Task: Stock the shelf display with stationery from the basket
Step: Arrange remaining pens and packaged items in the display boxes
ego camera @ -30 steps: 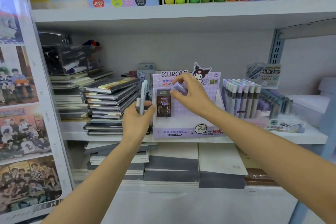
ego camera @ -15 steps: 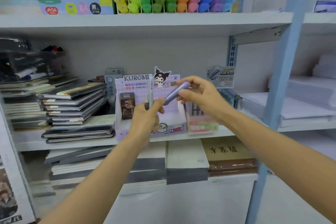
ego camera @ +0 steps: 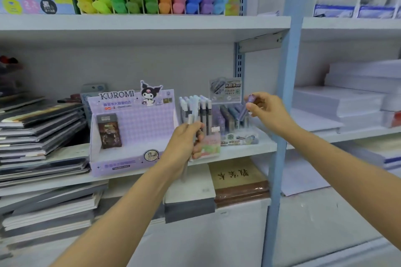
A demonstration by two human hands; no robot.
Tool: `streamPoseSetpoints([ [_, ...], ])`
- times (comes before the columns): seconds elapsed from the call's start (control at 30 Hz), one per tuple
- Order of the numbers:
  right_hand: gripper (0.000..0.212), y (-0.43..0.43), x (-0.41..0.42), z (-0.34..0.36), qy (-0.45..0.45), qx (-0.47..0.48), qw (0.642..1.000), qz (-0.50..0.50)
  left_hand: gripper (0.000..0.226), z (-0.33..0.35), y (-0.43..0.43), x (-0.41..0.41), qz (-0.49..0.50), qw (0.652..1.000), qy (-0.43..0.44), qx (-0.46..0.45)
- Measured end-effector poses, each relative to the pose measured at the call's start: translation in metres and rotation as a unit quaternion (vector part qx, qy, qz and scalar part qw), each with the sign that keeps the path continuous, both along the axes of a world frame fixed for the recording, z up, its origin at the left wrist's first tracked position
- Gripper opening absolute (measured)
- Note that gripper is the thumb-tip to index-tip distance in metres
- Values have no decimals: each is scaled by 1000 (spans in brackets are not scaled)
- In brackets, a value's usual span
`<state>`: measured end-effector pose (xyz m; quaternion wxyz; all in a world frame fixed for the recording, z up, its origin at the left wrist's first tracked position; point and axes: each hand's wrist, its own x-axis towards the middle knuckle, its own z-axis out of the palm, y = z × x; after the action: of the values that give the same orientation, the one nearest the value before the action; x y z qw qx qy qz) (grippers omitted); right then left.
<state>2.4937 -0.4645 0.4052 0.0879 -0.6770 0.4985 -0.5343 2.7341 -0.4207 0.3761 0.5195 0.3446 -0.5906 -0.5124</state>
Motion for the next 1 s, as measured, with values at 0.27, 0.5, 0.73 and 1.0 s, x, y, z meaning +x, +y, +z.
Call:
streamPoseSetpoints([
  [0.27, 18, -21, -3, -26, 71, 54, 995, -32, 20, -12, -6, -8, -23, 1000, -10, -8],
  [0.5, 18, -32, -5, -22, 126, 49, 990, -32, 18, -14, -10, -9, -21, 999, -18, -21],
  [0.73, 21, -35, -12, -21, 104, 16, 992, -74, 18, -15, -11, -10, -19, 999, -32, -38],
  [1.0, 18, -32, -16, -24, 155, 12, 984, -88, 17, -16, -10, -12, -17, 999, -33, -37],
])
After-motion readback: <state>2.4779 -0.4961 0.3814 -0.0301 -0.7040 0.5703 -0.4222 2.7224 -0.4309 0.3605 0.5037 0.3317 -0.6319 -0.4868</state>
